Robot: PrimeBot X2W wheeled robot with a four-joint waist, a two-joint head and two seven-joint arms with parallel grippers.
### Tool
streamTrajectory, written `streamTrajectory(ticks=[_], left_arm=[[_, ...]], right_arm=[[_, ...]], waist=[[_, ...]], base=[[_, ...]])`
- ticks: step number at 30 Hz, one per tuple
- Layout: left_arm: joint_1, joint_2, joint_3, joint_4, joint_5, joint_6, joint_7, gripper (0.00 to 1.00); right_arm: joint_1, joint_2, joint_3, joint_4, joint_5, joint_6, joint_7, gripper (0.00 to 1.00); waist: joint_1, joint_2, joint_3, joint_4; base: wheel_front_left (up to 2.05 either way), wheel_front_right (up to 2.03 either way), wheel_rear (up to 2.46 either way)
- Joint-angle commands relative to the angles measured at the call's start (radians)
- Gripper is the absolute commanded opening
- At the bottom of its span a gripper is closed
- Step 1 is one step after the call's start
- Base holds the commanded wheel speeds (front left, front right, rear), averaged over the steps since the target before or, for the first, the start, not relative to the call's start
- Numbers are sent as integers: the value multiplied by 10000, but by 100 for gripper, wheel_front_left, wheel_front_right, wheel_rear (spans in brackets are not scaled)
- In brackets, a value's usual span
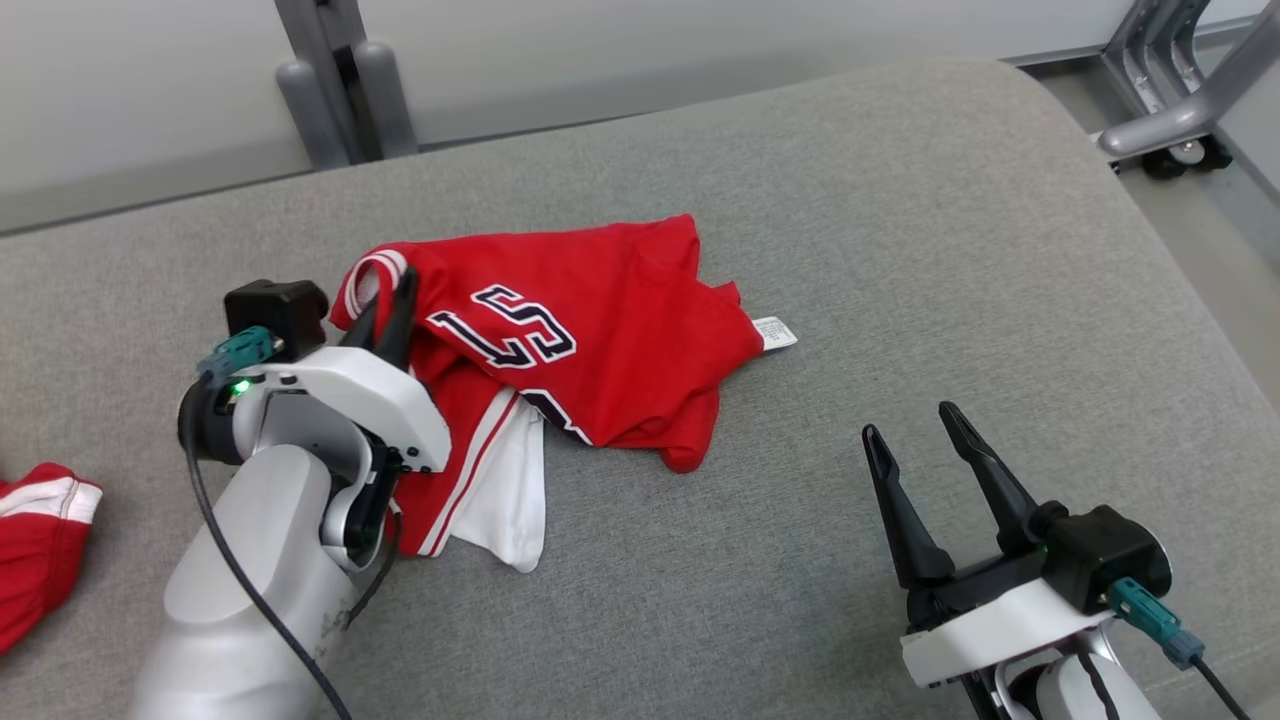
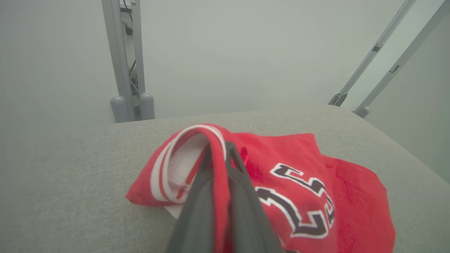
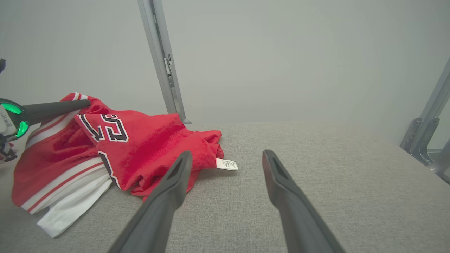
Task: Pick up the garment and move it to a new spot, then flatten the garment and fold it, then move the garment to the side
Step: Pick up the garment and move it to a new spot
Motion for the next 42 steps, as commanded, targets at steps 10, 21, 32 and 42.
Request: streamTrajectory(ticks=[10, 21, 32, 42], left_arm=[[281, 27, 317, 358, 49, 22, -1739, 100], [3249, -428, 1273, -2643, 455, 613, -2120, 100], [5505, -811, 2168, -4706, 1556, 696, -2126, 100], [7072, -914, 2434, -5410, 1758, 796, -2126, 100]], right_arm=[[-224, -50, -241, 18, -24, -6, 4, 100], [543, -58, -752, 220, -344, -6, 5, 100], [1246, -55, -885, 175, -396, -5, 4, 100], [1794, -52, -1060, 128, -319, -6, 4, 100]], waist=[[0, 0, 111, 341], [0, 0, -1332, 1594], [0, 0, -2190, 2612], [0, 0, -2590, 2917]], base=[[0, 0, 0], [0, 0, 0], [0, 0, 0], [0, 0, 0]])
